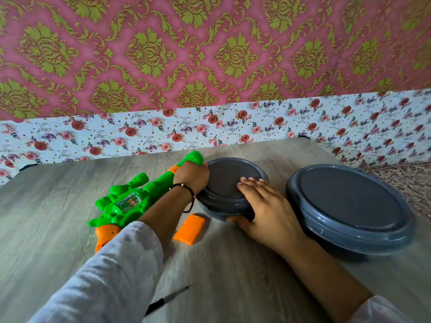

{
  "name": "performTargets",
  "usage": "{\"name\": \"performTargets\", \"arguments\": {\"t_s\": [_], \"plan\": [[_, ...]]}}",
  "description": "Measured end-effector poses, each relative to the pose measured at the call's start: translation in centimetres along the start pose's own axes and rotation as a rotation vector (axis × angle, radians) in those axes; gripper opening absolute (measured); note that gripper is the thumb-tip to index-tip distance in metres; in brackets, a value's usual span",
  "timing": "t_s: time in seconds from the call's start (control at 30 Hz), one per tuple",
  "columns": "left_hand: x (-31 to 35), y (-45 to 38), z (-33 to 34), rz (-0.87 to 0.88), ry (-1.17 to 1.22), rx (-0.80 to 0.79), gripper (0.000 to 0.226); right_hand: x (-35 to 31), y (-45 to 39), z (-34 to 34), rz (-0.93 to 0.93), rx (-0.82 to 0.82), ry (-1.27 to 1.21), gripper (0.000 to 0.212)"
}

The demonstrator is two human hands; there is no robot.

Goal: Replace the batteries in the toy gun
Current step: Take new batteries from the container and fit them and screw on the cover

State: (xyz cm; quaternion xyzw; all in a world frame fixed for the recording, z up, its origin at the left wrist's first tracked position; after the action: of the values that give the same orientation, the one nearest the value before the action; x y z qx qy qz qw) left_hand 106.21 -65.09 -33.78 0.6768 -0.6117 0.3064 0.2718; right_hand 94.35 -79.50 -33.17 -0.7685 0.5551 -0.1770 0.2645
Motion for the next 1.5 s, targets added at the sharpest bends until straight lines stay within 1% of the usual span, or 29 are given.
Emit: {"name": "performTargets", "arguments": {"t_s": [0.17,0.2,0.27,0.3,0.37,0.4,0.47,0.5,0.57,0.63,0.7,0.8,0.9,1.03,1.13,1.23,1.27,1.33,1.4,1.5], "plan": [[-1.2,0.1,-0.2,-0.068,0.064,0.027,0.033,-0.2,0.0,-0.5,0.003,0.019,-0.004,0.063],[-1.1,0.0,-0.2,-0.048,0.067,0.025,0.031,-0.2,0.0,-0.4,0.008,0.017,-0.017,0.063],[-0.2,-0.1,0.5,-0.008,0.03,-0.055,0.03,0.0,0.3,-0.2,0.018,0.002,-0.05,0.064],[0.5,-0.3,0.7,0.052,-0.015,-0.075,0.032,0.0,0.4,-0.1,0.023,-0.005,-0.062,0.064],[1.3,-0.8,1.1,0.037,0.104,-0.15,0.034,0.2,0.4,0.0,0.029,-0.014,-0.08,0.064],[2.0,-1.1,1.3,0.067,0.121,-0.17,0.033,0.3,0.4,0.0,0.032,-0.019,-0.09,0.064],[3.2,-1.6,1.9,0.138,0.022,-0.183,0.034,0.4,0.3,0.0,0.044,-0.029,-0.112,0.063],[3.2,-1.8,2.4,0.147,-0.047,-0.183,0.04,0.5,0.4,0.0,0.047,-0.033,-0.122,0.062],[2.8,-2.5,2.9,0.112,-0.146,-0.16,0.054,0.5,0.3,0.1,0.051,-0.042,-0.126,0.063],[2.3,-3.2,2.8,0.064,-0.194,-0.141,0.059,0.6,0.3,0.1,0.047,-0.042,-0.12,0.062],[2.0,-3.7,2.7,0.006,-0.19,-0.161,0.062,0.5,0.3,0.0,0.045,-0.028,-0.106,0.061],[2.0,-4.0,2.9,-0.012,-0.187,-0.194,0.066,0.2,0.4,0.0,0.041,-0.012,-0.076,0.059],[1.8,-3.8,3.2,-0.005,-0.176,-0.192,0.06,-0.1,0.6,0.0,0.031,-0.014,-0.037,0.058],[2.2,-2.2,2.3,0.094,-0.21,-0.161,0.05,-0.4,0.8,0.2,0.055,-0.086,0.011,0.059],[1.9,1.1,0.9,0.167,-0.269,-0.15,0.052,-0.8,0.9,0.3,0.083,-0.142,0.108,0.064],[1.3,5.2,-1.2,0.354,-0.348,-0.137,0.055,-1.4,1.1,-0.8,0.079,-0.156,0.175,0.072],[1.1,6.6,-1.7,0.437,-0.365,-0.158,0.06,-1.7,1.0,-1.4,0.067,-0.142,0.178,0.07],[0.3,9.3,-2.5,0.585,-0.443,-0.218,0.078,-2.6,1.1,-2.6,0.037,-0.104,0.168,0.055],[-0.4,11.1,-2.9,0.671,-0.544,-0.251,0.088,-3.5,1.3,-3.2,0.028,-0.091,0.159,0.041],[-0.7,11.8,-2.9,0.711,-0.633,-0.247,0.079,-4.1,1.5,-3.5,0.022,-0.085,0.186,0.033]]}}
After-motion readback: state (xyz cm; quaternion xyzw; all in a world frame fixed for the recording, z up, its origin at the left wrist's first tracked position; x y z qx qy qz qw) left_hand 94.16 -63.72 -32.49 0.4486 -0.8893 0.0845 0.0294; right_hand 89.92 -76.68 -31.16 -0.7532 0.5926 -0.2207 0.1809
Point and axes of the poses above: each hand's wrist, its own y-axis away from the middle knuckle, its own z-axis out of the palm, x = y × z, the point moved 8 cm from there along -y, towards the middle knuckle, and after that the axes turned 2 degrees about y, right-handed, at the moved point
